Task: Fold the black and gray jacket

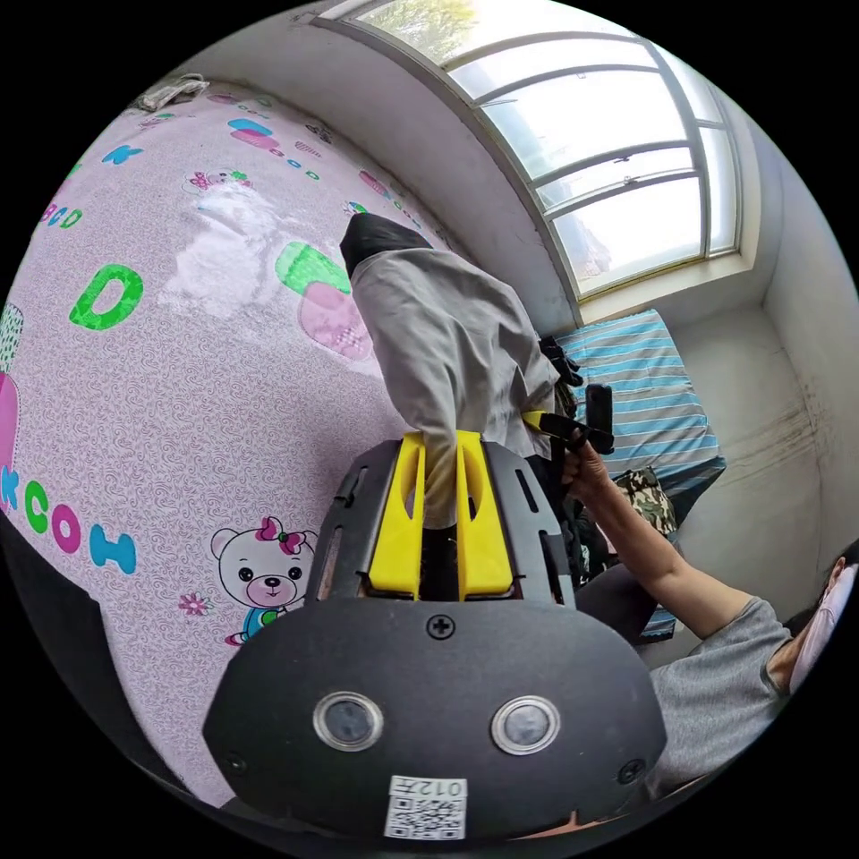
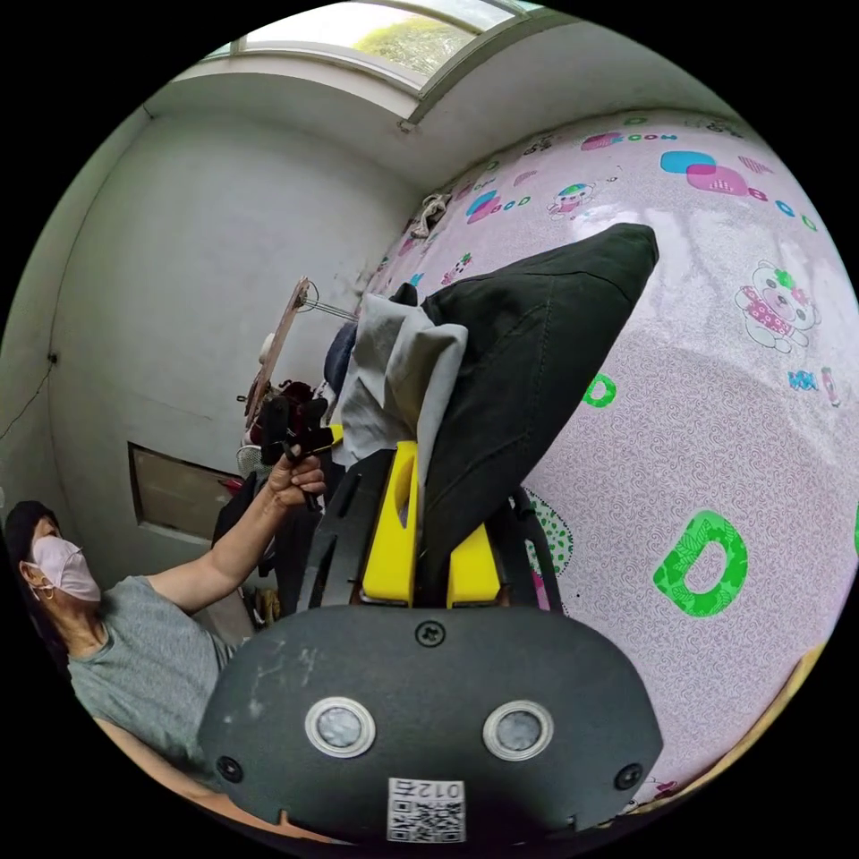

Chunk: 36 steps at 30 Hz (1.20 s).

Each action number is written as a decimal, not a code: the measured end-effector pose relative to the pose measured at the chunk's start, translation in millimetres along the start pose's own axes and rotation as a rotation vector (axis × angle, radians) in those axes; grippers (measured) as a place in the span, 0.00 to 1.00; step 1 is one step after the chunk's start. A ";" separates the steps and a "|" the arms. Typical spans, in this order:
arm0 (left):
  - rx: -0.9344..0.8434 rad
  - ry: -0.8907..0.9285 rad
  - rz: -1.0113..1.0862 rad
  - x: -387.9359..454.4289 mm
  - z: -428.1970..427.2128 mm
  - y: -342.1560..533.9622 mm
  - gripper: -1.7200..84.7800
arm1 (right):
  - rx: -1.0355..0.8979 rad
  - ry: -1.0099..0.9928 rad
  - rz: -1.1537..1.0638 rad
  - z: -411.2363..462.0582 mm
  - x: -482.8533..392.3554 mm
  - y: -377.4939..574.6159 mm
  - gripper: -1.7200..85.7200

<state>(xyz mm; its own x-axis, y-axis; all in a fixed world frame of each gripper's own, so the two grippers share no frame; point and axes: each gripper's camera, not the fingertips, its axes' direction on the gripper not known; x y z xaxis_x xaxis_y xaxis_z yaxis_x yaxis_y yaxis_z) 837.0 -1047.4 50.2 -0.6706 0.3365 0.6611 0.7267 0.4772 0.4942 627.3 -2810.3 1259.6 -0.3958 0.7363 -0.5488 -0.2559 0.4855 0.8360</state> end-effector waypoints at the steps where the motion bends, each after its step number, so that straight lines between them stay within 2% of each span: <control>1: 0.009 -0.002 0.004 4.0 -4.1 5.2 0.07 | -0.001 -0.006 -0.017 3.6 0.8 21.6 0.02; 10: 0.210 -0.079 0.016 42.1 -77.3 101.1 0.07 | -0.057 -0.018 -0.181 86.2 -8.0 166.2 0.02; 19: 0.507 -0.376 0.012 62.6 -177.1 208.2 0.07 | -0.118 -0.077 -0.417 261.3 -55.7 303.5 0.02; 24: 0.623 -0.571 -0.093 67.9 -213.7 270.0 0.08 | -0.216 -0.130 -0.480 368.4 -59.1 390.1 0.02; 29: 0.646 -0.679 -0.205 65.9 -220.4 306.6 0.08 | -0.349 -0.143 -0.518 467.3 -31.7 500.7 0.02; 36: 0.608 -0.816 -0.311 78.9 -206.5 334.1 0.09 | -0.526 -0.141 -0.531 537.7 19.7 635.2 0.02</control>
<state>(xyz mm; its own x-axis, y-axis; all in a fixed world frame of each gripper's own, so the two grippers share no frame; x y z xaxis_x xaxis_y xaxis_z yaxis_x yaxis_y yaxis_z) 1057.6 -1029.0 384.0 -0.8751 0.4645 -0.1361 0.4604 0.8856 0.0620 931.2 -2234.0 1777.7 0.0050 0.5368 -0.8437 -0.7813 0.5287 0.3318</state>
